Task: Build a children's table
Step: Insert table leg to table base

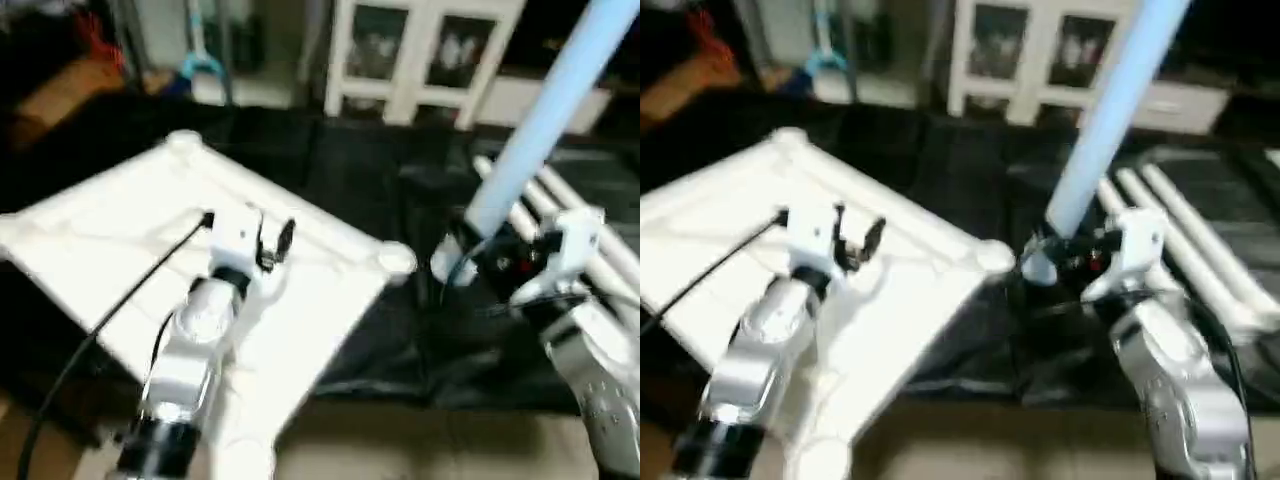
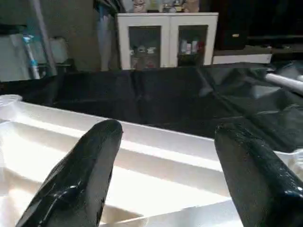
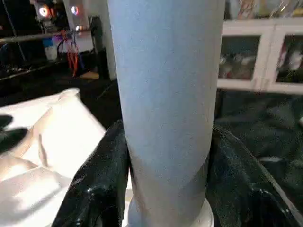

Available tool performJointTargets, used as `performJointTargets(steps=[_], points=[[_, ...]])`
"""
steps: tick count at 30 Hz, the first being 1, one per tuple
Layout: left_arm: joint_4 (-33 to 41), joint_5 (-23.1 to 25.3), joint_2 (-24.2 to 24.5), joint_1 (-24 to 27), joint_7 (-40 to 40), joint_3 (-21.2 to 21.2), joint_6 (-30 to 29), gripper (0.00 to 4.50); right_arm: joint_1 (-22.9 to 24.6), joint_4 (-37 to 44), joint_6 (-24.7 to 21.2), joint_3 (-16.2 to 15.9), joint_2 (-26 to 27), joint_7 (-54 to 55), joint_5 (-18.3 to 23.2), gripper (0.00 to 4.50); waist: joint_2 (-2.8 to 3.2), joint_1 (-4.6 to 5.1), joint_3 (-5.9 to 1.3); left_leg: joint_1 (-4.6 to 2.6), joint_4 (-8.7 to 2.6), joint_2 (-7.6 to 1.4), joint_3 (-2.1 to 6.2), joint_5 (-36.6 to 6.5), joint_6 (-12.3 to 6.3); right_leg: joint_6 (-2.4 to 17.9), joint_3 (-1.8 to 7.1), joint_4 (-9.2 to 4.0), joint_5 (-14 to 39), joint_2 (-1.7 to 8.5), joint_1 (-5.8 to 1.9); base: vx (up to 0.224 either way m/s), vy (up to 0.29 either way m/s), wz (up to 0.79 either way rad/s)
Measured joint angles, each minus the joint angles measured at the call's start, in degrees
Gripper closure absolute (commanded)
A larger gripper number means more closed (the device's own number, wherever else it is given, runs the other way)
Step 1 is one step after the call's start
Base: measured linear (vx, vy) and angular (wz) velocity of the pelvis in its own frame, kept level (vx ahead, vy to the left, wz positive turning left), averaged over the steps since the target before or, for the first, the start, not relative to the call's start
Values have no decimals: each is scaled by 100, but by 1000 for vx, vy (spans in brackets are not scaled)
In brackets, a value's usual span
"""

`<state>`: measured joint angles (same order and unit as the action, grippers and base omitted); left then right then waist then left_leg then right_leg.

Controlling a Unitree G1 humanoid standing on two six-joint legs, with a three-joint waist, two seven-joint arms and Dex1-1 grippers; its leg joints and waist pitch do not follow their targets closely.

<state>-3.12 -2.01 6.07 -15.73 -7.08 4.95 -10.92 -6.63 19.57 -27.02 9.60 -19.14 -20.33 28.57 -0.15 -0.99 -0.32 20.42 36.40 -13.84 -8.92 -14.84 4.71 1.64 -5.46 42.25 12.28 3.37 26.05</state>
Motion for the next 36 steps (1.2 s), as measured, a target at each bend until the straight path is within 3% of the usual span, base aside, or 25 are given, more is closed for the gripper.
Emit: performJointTargets(steps=[2, 3, 4, 6, 7, 8, 9, 10, 11, 12, 13, 16, 21, 24, 25, 26, 27, 28, 29, 31, 32, 33, 34, 35, 36], points=[[28, 53, -25, -5, 16, 6, -124, 96, -38, -3, -18, 2, -72, -34, 12, 259, -261, -6, -27, -70, 20, 25, -276, 8, 26, 132, 98, -317, 51, 225, 9, -59, -140, -58], [17, 67, -106, -11, 28, 49, -180, 96, -3, -62, -33, 37, -160, -40, 13, 259, -400, -23, -5, 124, 411, 120, -233, -162, -451, -92, 275, -278, 102, 130, 51, -88, -190, -65], [5, 58, -222, 11, 5, 189, -247, 96, 74, -243, -85, 133, -258, -84, 0, 259, -412, -23, 31, 248, 781, 397, -68, -294, -732, -77, 270, -286, 24, 105, 28, -163, -278, -80], [65, -46, -302, 46, -150, 392, -286, 96, 18, -390, -129, 161, -384, -180, -19, 259, -368, 55, 62, 226, 479, 744, 8, -231, -569, -54, 14, -437, -96, 79, -34, -139, -142, -37], [172, -105, -282, 64, -218, 378, -255, 96, -76, -401, -124, 158, -388, -243, -21, 259, -221, 43, 117, 187, 379, 825, 105, -161, -483, 16, -226, -535, -154, 64, -101, -173, -19, -61], [209, -124, -257, 134, -230, 337, -220, 96, -89, -401, -124, 103, -382, -285, -18, 259, -207, 68, 142, 178, 369, 762, 158, -149, -452, 11, -424, -641, -184, 77, -156, -173, -19, -61], [214, -140, -235, 202, -225, 273, -165, 96, -128, -406, -123, 69, -356, -324, -19, 259, -43, 164, 169, 176, 380, 624, 263, -137, -404, -5, -714, -854, -178, 61, -318, -139, 0, -53], [212, -139, -174, 222, -227, 254, -134, 96, -134, -403, -117, 52, -330, -342, -20, 259, -10, 250, 229, 151, 299, 504, 260, -106, -347, -134, -695, -709, 99, 2, -385, 0, 0, 0], [213, -136, -126, 216, -234, 248, -103, 96, -129, -403, -116, 53, -326, -341, -22, 259, -46, 294, 241, 144, 272, 503, 218, -101, -338, -130, -530, -564, 202, 14, -406, -116, -38, -5], [221, -106, -85, 218, -242, 215, -36, 96, -155, -396, -110, 40, -297, -328, -21, 259, -228, 354, 233, 77, 239, 542, 118, -96, -329, -73, -230, -399, 161, 112, -547, -75, -110, 10], [217, -76, -79, 253, -245, 194, -21, 96, -170, -395, -104, 3, -248, -318, -21, 259, -278, 298, 259, 36, 180, 568, 120, -92, -290, -72, -161, -399, 229, 111, -556, -139, -150, -4], [231, -41, -137, 264, -234, 208, -21, 96, -128, -393, -96, -104, -134, -231, -22, 259, -225, 156, 285, 73, 79, 567, 169, -79, -225, -71, -246, -514, 230, 119, -473, -92, -77, -18], [250, -37, -124, 179, -153, 149, -20, 96, 0, -391, -94, -278, 41, -202, -37, 259, -88, 190, 310, 88, -8, 417, 168, 18, -145, -45, -455, -773, 168, 88, -539, -29, -10, -6], [251, -53, -116, 176, -148, 117, -18, 96, -1, -392, -55, -271, 37, -196, -123, 259, -10, 241, 395, -66, -13, 402, 151, 11, -144, -43, -518, -915, 125, 91, -693, 0, 0, 0], [255, -57, -123, 175, -147, 100, -15, 96, -2, -392, -21, -273, 44, -193, -149, 259, 59, 256, 438, -101, -44, 368, 144, 11, -147, -56, -603, -888, 151, 115, -855, -79, 54, -1], [285, -58, -105, 138, -148, 88, -2, 96, 25, -374, 7, -260, 49, -195, -156, 259, 88, 180, 503, -162, -71, 369, -2, 11, -146, -49, -600, -476, 456, 168, -873, -79, 54, -1], [305, -58, -135, 85, -148, 100, 16, 96, 82, -353, 20, -218, 19, -194, -176, 259, 6, 74, 490, -182, -70, 327, -197, 11, -146, -25, -488, -115, 571, 207, -925, 0, 0, 0], [347, -55, -161, 18, -143, 96, 78, 96, 75, -332, 28, -201, -50, -189, -208, 259, -205, 11, 378, -17, 38, 468, -235, 12, -163, -129, -122, 79, 1100, 186, -1137, 115, -111, 50], [348, -54, -234, 34, -133, 95, 97, 96, 62, -331, 30, -192, -118, -183, -225, 259, -209, 9, 351, 146, 500, 484, -139, -129, -348, -108, -54, 117, 1255, 141, -1060, 115, -111, 50], [331, -46, -258, 156, -136, 172, 98, 96, 130, -342, 38, -206, -95, -170, -236, 259, -61, -131, 321, 302, 1256, 736, 235, -249, -639, -143, -70, -66, 1260, 159, -1232, 188, -17, 65], [333, -45, -261, 122, -135, 172, 106, 96, 192, -343, 39, -200, -109, -149, -248, 259, -55, -150, 309, 304, 1168, 779, 219, -277, -688, -159, -101, -244, 1232, 165, -1318, 177, 25, 65], [335, -44, -258, 63, -134, 170, 117, 96, 202, -343, 39, -185, -138, -140, -276, 259, -37, -163, 297, 305, 921, 794, 194, -323, -801, -171, -169, -442, 1185, 157, -1414, 164, 26, 95], [336, -43, -258, 19, -134, 171, 125, 96, 196, -343, 43, -158, -152, -140, -305, 259, 30, -176, 259, 301, 616, 763, 188, -304, -972, -191, -257, -644, 1143, 91, -1519, 99, 11, 51], [337, -43, -258, -16, -134, 173, 131, 96, 183, -343, 53, -128, -179, -143, -337, 259, 171, -173, 205, 250, 257, 663, 211, -225, -1236, -213, -397, -850, 1128, -17, -1656, 241, 30, 106], [335, -42, -197, -38, -131, 142, 146, 96, 79, -374, 74, -152, -142, -151, -347, 259, 201, -116, 205, 165, 212, 721, 369, -136, -819, -313, -429, -741, 1222, -40, -1704, 308, 38, 90]])
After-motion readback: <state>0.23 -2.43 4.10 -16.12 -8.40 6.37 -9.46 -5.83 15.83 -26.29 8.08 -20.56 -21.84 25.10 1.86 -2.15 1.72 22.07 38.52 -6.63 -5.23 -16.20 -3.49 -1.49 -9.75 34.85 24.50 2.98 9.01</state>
